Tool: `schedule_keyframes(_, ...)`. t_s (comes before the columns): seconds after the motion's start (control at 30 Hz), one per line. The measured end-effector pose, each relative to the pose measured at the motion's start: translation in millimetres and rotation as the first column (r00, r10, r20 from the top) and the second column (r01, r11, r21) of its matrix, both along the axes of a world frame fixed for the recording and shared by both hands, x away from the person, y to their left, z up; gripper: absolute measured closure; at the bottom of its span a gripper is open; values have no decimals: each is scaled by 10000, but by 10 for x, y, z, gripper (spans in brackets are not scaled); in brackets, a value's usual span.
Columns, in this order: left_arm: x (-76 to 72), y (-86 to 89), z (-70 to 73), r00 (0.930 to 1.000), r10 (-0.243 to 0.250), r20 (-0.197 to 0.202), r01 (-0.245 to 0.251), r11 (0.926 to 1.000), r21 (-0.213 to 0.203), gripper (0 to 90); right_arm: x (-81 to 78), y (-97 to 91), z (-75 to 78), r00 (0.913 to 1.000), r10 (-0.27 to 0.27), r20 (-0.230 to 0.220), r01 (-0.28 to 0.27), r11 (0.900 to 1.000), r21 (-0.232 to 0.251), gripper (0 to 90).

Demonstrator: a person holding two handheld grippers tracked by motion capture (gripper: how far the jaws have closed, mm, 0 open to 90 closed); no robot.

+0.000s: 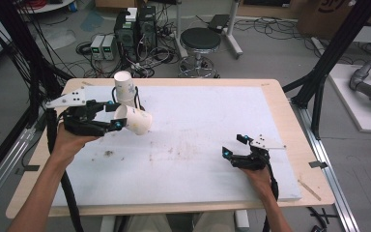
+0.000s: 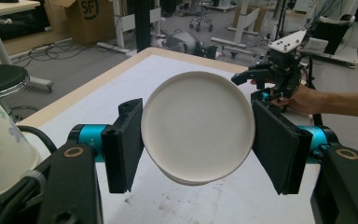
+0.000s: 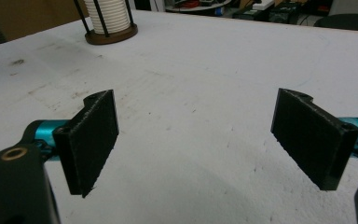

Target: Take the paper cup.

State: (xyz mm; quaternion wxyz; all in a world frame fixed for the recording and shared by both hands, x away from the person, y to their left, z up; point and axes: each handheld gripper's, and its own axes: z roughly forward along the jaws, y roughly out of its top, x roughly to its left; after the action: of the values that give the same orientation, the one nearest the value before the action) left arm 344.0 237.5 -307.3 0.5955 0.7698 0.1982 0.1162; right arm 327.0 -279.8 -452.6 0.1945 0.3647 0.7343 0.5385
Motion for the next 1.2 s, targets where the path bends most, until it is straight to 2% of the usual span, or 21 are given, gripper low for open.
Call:
schedule_keyframes(0.03, -17, -12, -48, 10000, -5, 88, 7, 9999, -164, 368, -2, 2, 0, 10000, -10, -33, 10, 10000, 35, 151)
schedule_keyframes(0.2, -59, -60, -168, 9997, -27, 233, 35, 9994, -333, 369, -6, 1, 1, 10000, 6, -19, -6, 10000, 37, 151)
schedule_keyframes(0.3, -63, -82, -220, 9998, -46, 192, 52, 9994, -351, 368, -12, 2, 1, 10000, -1, -23, 1, 10000, 55, 151)
schedule_keyframes(0.43, -49, -133, -314, 9995, -302, 104, 307, 9981, -533, 369, -14, 1, 1, 10000, -9, -19, 9, 10000, 42, 151)
schedule_keyframes(0.6, -47, -213, -409, 9980, -627, 43, 628, 9968, -485, 368, -13, -8, 0, 10000, 22, 47, -23, 10000, 93, 151)
schedule_keyframes(0.7, -47, -260, -435, 9971, -765, -31, 765, 9970, -146, 368, -16, -12, 0, 10000, 37, 36, -38, 9999, 161, 151)
schedule_keyframes(0.77, -51, -278, -441, 9961, -884, -47, 883, 9959, -188, 368, -14, -11, -1, 9998, 119, 159, -120, 9999, 70, 151)
schedule_keyframes(0.83, -53, -290, -446, 9956, -938, -62, 936, 9955, -173, 368, -17, -7, 1, 9999, 145, 39, -146, 9998, 94, 151)
schedule_keyframes(1.1, -53, -287, -470, 9953, -968, -92, 967, 9952, -141, 369, -12, -2, 1, 9999, 115, 61, -115, 9999, 38, 151)
schedule_keyframes(1.2, -23, -274, -497, 9944, -1030, -228, 1027, 9946, -169, 368, -17, 0, 1, 9999, 130, 104, -130, 9999, 33, 151)
